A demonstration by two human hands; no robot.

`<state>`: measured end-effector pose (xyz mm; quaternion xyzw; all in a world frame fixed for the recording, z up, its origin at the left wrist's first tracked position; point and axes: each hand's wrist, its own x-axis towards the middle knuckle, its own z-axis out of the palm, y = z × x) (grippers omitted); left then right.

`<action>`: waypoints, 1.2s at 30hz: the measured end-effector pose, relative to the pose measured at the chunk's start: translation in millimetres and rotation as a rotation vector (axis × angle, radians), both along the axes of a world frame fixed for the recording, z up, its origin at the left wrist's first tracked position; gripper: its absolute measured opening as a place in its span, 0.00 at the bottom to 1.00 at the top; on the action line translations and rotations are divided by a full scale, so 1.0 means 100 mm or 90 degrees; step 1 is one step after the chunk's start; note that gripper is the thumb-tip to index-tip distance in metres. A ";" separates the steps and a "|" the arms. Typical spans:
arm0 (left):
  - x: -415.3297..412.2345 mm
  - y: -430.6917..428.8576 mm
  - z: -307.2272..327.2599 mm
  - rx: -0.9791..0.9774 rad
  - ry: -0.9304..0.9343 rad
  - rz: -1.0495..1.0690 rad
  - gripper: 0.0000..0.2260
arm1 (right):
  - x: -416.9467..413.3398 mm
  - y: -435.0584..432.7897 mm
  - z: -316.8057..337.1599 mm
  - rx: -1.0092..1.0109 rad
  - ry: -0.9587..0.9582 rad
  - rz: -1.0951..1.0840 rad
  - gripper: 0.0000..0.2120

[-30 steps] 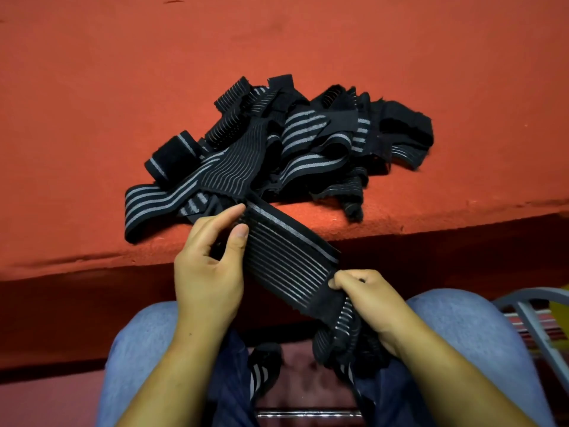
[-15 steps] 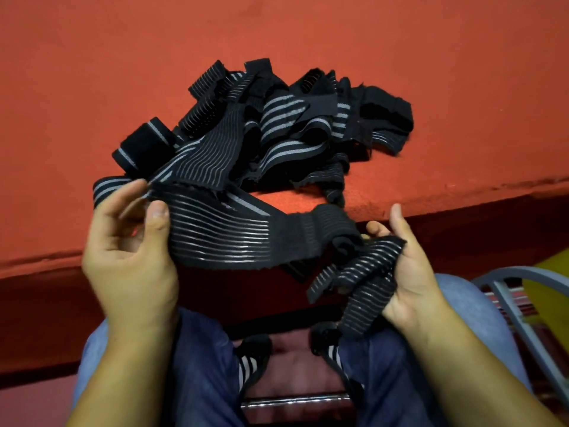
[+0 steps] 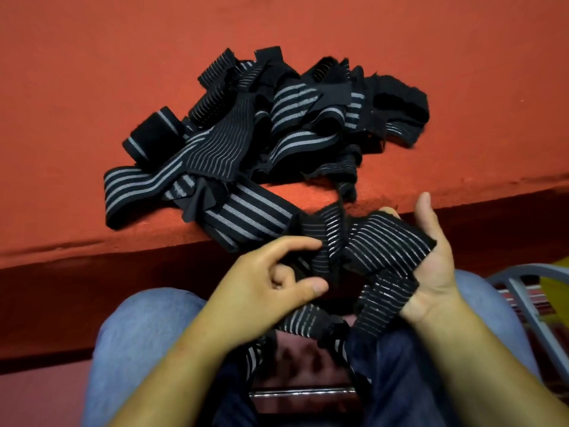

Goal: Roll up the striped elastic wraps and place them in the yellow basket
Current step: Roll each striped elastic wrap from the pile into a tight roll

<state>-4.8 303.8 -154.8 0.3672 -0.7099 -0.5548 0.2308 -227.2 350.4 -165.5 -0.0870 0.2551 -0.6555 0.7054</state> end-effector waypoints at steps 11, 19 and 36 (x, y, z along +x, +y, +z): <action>-0.08 0.04 -0.13 -0.070 -0.055 -0.034 0.12 | 0.08 0.11 -0.01 -0.066 -0.091 0.177 0.23; -0.10 -0.02 -0.08 -0.050 0.091 0.128 0.17 | 0.18 0.13 0.09 0.010 0.037 0.197 0.36; -0.06 -0.04 -0.12 -0.207 0.012 0.119 0.19 | 0.30 0.02 -0.06 0.067 0.328 0.119 0.10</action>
